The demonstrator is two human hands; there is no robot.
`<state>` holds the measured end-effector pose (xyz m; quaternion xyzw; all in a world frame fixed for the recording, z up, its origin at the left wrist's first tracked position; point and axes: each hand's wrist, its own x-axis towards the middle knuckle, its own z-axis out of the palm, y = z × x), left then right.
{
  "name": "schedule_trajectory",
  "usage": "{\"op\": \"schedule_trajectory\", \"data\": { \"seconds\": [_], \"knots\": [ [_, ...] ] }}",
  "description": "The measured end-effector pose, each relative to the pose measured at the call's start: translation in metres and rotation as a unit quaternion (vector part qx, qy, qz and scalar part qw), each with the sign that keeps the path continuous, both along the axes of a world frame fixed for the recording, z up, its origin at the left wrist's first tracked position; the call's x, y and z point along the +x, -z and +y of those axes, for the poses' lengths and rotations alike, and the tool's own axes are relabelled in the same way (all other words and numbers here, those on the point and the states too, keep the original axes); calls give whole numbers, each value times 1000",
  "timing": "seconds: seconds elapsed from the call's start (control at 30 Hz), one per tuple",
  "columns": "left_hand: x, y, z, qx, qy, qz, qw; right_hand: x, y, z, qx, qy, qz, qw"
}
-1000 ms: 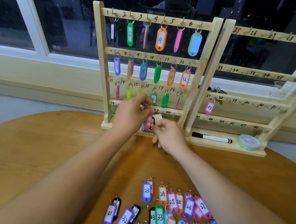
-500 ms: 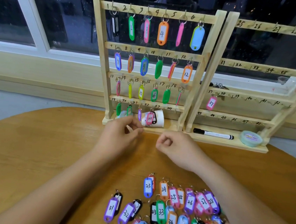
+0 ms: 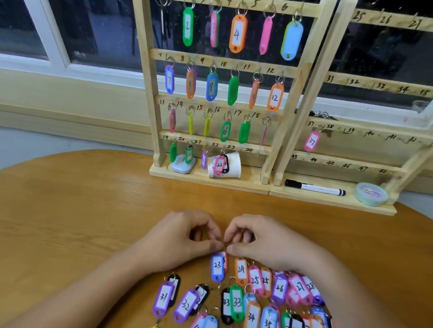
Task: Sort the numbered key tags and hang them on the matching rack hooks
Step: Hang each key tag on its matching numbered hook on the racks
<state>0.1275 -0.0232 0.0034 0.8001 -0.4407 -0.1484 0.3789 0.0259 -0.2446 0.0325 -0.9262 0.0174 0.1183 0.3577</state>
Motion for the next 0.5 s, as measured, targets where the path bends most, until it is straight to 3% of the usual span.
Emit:
{"op": "schedule_trajectory", "data": {
  "seconds": [0.5],
  "knots": [
    [9,0,-4,41,50,-17,998,1,5,-1,-20,-24,-17,999]
  ]
}}
